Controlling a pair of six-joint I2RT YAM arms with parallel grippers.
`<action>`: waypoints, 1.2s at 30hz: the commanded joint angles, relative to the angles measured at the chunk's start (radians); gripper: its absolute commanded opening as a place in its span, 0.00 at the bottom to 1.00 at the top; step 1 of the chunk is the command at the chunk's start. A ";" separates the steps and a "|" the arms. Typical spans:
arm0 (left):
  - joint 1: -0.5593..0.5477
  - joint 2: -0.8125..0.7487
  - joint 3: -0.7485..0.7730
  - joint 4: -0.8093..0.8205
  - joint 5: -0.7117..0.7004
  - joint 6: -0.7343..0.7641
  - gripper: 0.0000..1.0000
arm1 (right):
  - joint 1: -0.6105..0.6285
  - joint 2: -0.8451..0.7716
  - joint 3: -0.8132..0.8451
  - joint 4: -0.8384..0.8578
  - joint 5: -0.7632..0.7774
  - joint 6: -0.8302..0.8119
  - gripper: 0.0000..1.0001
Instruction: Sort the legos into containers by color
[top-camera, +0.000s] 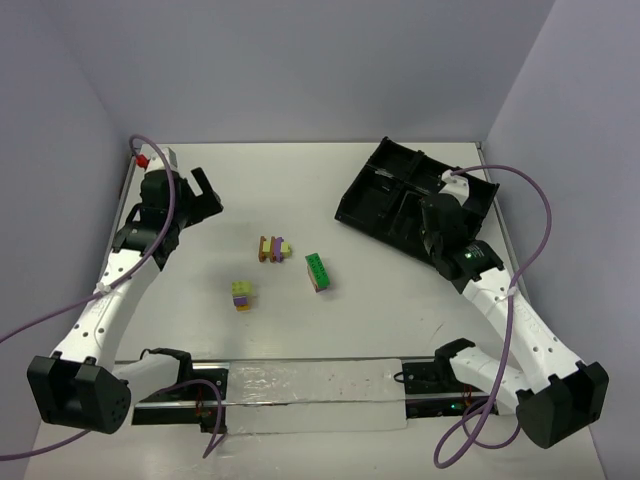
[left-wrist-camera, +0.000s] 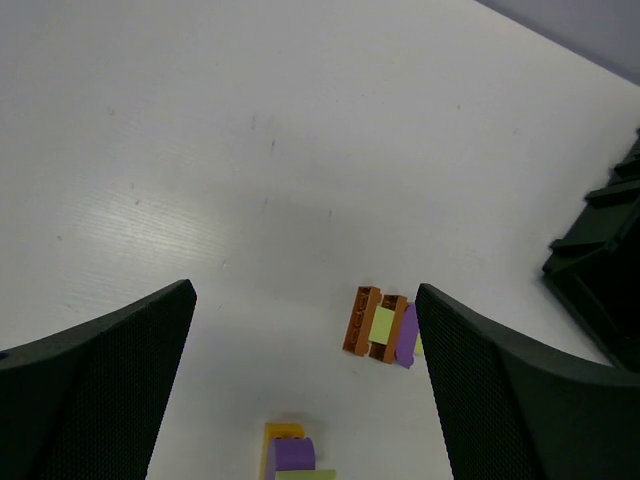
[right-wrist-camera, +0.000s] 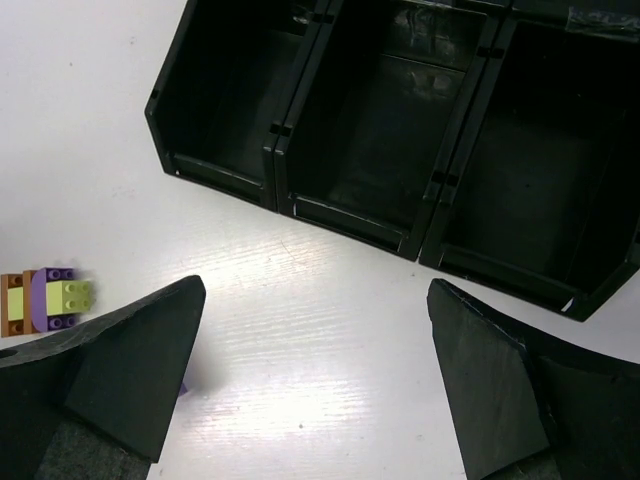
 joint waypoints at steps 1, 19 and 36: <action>-0.002 -0.028 0.022 0.072 0.066 0.001 0.99 | -0.002 -0.018 0.000 0.015 -0.007 -0.011 1.00; -0.004 -0.075 0.031 0.040 0.112 0.004 0.99 | 0.396 0.208 0.132 0.059 -0.175 -0.045 0.87; -0.004 -0.096 0.008 0.027 0.059 -0.027 0.99 | 0.569 0.608 0.312 0.035 -0.112 -0.103 0.75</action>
